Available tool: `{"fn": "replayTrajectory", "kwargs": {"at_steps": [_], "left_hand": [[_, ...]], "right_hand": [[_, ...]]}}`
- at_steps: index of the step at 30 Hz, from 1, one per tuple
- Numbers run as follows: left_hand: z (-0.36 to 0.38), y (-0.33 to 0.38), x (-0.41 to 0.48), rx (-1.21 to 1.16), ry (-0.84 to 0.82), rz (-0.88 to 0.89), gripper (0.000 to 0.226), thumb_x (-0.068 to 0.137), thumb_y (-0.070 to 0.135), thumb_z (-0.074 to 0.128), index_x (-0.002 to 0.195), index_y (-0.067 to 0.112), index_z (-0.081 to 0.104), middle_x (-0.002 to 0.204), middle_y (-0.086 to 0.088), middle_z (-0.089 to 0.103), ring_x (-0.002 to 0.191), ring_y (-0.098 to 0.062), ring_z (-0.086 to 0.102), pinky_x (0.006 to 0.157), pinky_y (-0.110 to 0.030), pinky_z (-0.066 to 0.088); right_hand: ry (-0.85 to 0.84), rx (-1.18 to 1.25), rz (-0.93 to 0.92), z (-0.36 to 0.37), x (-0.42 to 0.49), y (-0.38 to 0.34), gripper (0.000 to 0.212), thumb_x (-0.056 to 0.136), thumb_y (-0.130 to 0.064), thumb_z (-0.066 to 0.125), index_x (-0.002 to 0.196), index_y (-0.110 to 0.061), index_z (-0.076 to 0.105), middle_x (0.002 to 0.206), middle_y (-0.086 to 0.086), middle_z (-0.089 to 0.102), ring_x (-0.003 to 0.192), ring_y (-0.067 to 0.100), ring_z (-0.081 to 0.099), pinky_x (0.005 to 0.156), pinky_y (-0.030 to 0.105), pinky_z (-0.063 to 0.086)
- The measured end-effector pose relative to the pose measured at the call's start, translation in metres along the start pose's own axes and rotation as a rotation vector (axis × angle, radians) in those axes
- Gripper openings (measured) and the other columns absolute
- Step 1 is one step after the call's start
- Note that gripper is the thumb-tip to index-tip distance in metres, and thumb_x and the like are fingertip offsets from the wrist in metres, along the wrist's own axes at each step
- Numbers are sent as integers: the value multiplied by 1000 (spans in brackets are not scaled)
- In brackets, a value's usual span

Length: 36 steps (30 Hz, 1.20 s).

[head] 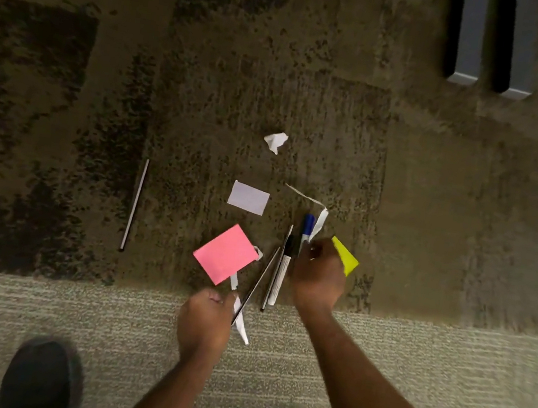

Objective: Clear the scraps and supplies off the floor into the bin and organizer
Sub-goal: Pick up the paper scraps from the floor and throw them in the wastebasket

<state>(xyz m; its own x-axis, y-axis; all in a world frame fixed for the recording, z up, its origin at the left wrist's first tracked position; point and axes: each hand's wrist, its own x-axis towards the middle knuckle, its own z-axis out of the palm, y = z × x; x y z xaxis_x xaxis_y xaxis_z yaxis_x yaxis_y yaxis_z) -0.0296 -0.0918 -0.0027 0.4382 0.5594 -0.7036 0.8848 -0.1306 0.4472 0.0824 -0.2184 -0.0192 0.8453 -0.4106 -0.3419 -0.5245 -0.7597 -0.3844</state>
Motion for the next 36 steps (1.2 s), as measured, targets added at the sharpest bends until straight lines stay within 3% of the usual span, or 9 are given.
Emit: {"fn": "replayTrajectory", "kwargs": {"at_steps": [5,8,10,20,23,26,28,31,36], "left_hand": [[21,11,2,21,74,8,26,81,35,77,75,10,72,79,-14,76,75,-37,68,60,-32,42],[29,15,2,9,141,-40,20,81,28,77,78,9,74,83,-16,75,77,-38,67,61,-30,35],[33,16,3,3,157,-41,15,81,22,77,78,8,73,85,-17,75,79,-40,67,63,-31,36],[23,14,-27,55,158,368,6,82,4,72,79,7,68,81,-7,70,74,-23,64,67,-31,48],[16,25,-39,-46,143,416,6,83,4,73,84,9,70,83,-6,72,70,-20,66,66,-36,56],[7,47,-38,-227,58,411,11,87,4,70,84,14,66,73,-1,70,57,-15,66,54,-35,56],[-2,65,-27,-290,82,477,12,87,2,69,86,13,63,74,6,70,63,-5,68,61,-28,59],[-15,93,6,-324,137,584,16,90,4,65,90,19,61,75,15,65,70,4,65,60,-9,48],[-32,120,79,-164,54,675,13,88,3,65,88,16,67,84,3,68,80,-7,63,69,-6,42]], "right_hand": [[-16,193,31,-16,49,3,16,89,-33,66,88,-18,70,74,-2,69,73,23,62,54,23,33],[-121,252,53,-11,63,-2,29,84,-34,73,66,-14,63,63,2,66,67,24,60,54,28,41],[-150,239,53,-7,69,-3,36,83,-27,73,55,-13,55,55,2,58,62,25,55,49,25,34],[47,383,124,-37,71,-8,17,86,-18,64,77,-4,70,77,19,74,75,33,68,60,28,40],[78,462,53,-52,69,-20,19,87,-20,60,79,-5,67,73,13,73,70,34,71,63,43,57],[52,561,4,-57,74,-43,16,91,-18,58,85,-5,66,74,15,74,70,33,73,70,54,58],[19,600,-43,-54,79,-63,13,92,-14,59,85,-7,66,73,17,73,71,36,73,72,56,58],[3,554,-160,-44,87,-94,12,92,-15,58,83,-16,66,72,12,73,70,32,73,67,47,59],[-145,411,-253,-16,108,-128,10,92,-22,61,95,-17,69,82,7,74,68,22,67,54,20,51]]}}
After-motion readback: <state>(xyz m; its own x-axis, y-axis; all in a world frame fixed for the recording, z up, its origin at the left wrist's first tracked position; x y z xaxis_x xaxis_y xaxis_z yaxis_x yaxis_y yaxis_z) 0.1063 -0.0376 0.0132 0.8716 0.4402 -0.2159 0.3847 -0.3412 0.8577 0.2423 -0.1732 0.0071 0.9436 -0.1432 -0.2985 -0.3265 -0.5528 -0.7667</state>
